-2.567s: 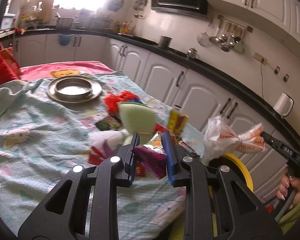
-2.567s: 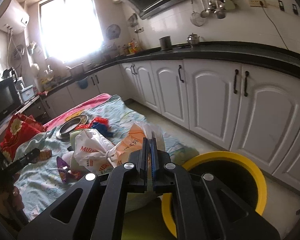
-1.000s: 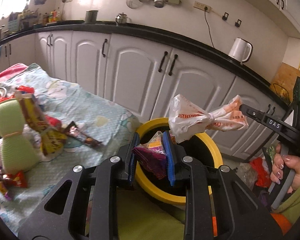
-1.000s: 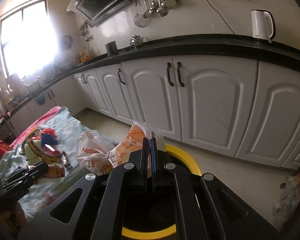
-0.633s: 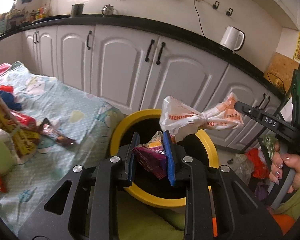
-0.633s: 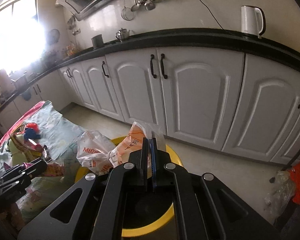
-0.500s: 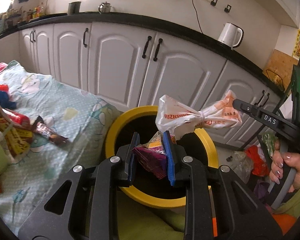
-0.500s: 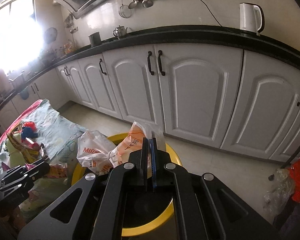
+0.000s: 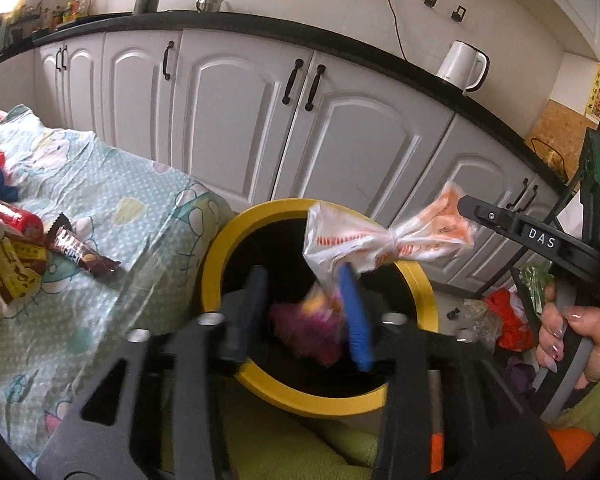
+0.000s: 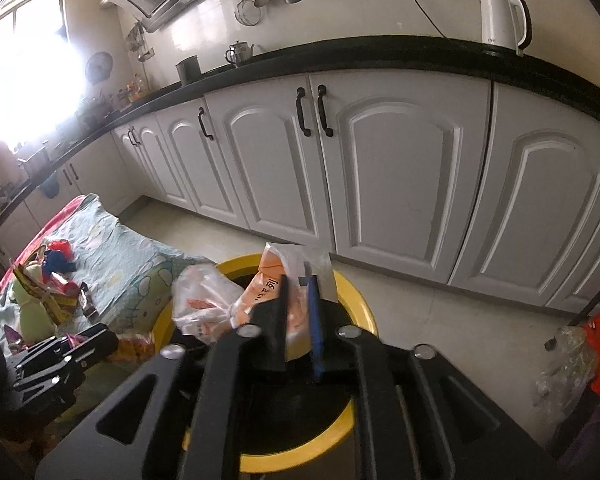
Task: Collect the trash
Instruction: 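Open the left tool over the bin while the right tool releases the bag, then move both open tools back over the trash on the bed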
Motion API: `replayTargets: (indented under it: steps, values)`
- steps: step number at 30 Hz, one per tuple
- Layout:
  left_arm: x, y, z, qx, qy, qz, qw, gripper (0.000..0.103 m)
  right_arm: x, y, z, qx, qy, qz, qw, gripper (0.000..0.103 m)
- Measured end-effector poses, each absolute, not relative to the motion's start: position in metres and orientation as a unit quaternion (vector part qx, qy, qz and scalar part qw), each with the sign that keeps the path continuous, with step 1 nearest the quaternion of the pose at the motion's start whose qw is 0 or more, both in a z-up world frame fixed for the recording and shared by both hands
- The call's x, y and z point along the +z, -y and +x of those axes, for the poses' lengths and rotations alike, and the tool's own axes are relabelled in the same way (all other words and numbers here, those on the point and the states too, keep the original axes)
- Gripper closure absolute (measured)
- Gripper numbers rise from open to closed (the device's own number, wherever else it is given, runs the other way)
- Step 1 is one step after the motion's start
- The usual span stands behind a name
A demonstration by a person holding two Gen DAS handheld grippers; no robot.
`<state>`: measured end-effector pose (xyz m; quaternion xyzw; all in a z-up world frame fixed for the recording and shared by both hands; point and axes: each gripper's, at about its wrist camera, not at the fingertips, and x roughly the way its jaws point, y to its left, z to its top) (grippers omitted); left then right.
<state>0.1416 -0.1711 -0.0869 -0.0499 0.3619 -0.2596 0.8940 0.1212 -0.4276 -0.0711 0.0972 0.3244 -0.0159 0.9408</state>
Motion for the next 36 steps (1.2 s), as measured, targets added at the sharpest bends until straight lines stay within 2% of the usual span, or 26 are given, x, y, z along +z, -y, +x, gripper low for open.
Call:
replayTargets:
  steps: [4, 6, 10, 16, 31, 36]
  values:
    - [-0.087, 0.167, 0.142, -0.256, -0.362, -0.057, 0.894, 0.048, -0.071, 0.429, 0.121, -0.018, -0.323, 0.102, 0.941, 0.07]
    - [-0.085, 0.164, 0.141, -0.255, -0.361, -0.064, 0.895, 0.043, -0.071, 0.428, 0.121, -0.017, -0.322, 0.101, 0.941, 0.067]
    - [-0.078, 0.156, 0.138, -0.248, -0.352, -0.073, 0.9, 0.024, -0.068, 0.425, 0.119, -0.015, -0.316, 0.095, 0.944, 0.06]
    - [-0.063, 0.137, 0.131, -0.215, -0.329, -0.08, 0.916, 0.012, -0.058, 0.415, 0.114, -0.005, -0.297, 0.077, 0.952, 0.055]
    - [-0.037, 0.072, 0.106, -0.108, -0.282, -0.088, 0.949, 0.011, -0.025, 0.363, 0.1, 0.063, -0.261, 0.039, 0.962, 0.039]
    - [-0.032, 0.053, 0.098, -0.086, -0.271, -0.095, 0.954, 0.011, -0.022, 0.341, 0.097, 0.095, -0.267, 0.038, 0.958, 0.038]
